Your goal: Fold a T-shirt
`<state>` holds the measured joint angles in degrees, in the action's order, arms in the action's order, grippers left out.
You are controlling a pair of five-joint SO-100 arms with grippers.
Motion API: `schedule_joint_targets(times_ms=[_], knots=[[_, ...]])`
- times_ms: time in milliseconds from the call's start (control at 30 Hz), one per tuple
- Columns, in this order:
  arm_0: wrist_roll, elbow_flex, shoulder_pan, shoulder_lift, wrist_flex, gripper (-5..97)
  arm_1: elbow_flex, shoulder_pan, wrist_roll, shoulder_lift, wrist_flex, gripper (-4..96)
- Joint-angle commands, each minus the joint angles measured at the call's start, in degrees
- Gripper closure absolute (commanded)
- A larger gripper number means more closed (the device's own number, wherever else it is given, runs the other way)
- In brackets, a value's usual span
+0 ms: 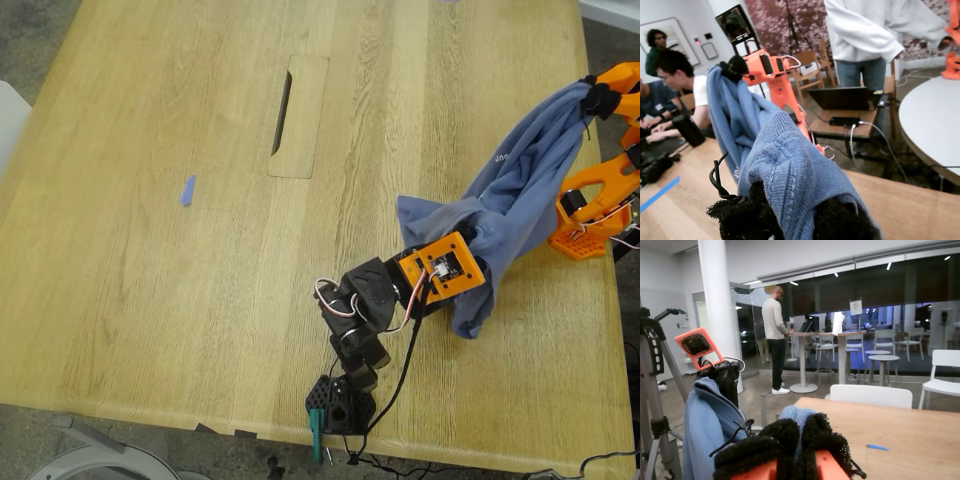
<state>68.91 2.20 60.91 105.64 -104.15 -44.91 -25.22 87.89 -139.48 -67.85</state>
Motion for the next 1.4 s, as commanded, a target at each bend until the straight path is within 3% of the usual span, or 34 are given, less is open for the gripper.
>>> schedule_joint_targets(times_ms=[0, 367, 600, 867, 1000, 1367], knots=[[1.23, -1.41, 2.02, 6.42, -0.88, 92, 2.99, 0.44, -0.26, -1.05, -0.44, 91.1], [6.50, -32.08, -1.14, 24.08, 1.58, 92, 2.64, 1.23, -1.49, -2.20, -7.73, 91.1], [6.94, -56.95, -3.96, 35.68, 15.91, 92, 2.46, 0.62, -2.55, -2.02, -13.89, 91.1], [6.86, -70.05, -8.88, 40.96, 22.06, 92, 0.62, 0.79, -2.99, -1.49, -18.19, 91.1], [6.86, -77.17, -12.22, 43.24, 24.43, 92, -6.42, 1.23, -3.08, -2.72, -17.58, 91.1], [6.77, -95.98, -20.30, 50.80, 35.68, 92, -37.00, 4.13, -5.36, -10.20, 0.09, 91.1]])
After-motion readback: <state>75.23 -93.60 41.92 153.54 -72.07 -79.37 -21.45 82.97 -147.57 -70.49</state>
